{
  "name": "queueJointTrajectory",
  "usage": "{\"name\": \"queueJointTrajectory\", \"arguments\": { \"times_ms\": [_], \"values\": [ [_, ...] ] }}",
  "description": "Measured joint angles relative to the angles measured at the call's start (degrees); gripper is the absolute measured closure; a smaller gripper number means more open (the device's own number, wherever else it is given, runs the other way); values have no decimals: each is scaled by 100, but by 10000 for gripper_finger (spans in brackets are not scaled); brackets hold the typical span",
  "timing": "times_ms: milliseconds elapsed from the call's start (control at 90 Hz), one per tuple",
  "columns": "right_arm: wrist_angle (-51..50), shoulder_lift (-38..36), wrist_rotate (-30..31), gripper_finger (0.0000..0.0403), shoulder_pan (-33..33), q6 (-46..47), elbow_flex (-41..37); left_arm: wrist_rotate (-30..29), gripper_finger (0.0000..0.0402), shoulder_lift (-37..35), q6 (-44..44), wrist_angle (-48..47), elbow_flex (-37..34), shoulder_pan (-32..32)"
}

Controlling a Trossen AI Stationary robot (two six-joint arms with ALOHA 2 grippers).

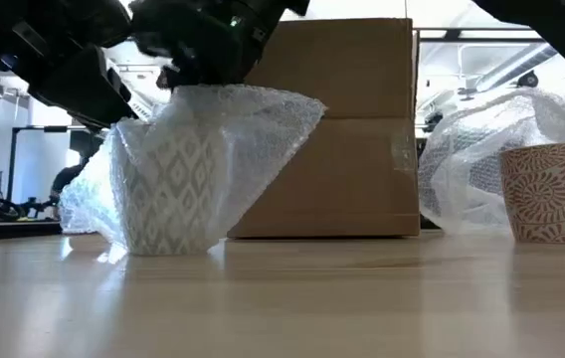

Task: Wrap mug
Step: Wrap the gray mug with bubble wrap

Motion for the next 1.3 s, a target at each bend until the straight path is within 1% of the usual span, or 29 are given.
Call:
{"name": "queueJointTrajectory", "arguments": {
  "times_ms": [78,189,311,533,633,722,778,833,933,1033,1167,1300],
  "values": [
    [-430,-97,-35,389,0,-54,271,-2,401,69,30,93,2,0],
    [-392,-178,-44,389,0,-110,527,-5,400,57,30,79,0,0],
    [22,-9,-153,389,7,-68,436,-10,400,-21,54,62,-4,-2],
    [-153,445,-117,389,-2,3,352,-36,400,-145,209,144,-22,-9],
    [-159,487,-103,389,-2,27,352,107,400,-257,177,25,56,-17],
    [-132,495,-105,389,-2,32,348,454,400,-433,383,18,223,-95],
    [-54,498,-126,389,-2,33,344,589,400,-524,570,-57,352,-127],
    [99,506,-188,389,6,6,338,577,400,-596,575,-412,451,-155],
    [470,524,-399,389,29,-136,328,539,401,-641,342,-1045,636,-160],
    [812,567,-448,389,80,-182,324,514,400,-638,138,-1582,668,-157],
    [1018,581,-471,389,85,-183,326,524,401,-613,65,-1470,494,-157],
    [1239,628,-430,389,92,-154,331,662,400,-579,35,-1280,323,-157]
  ]
}}
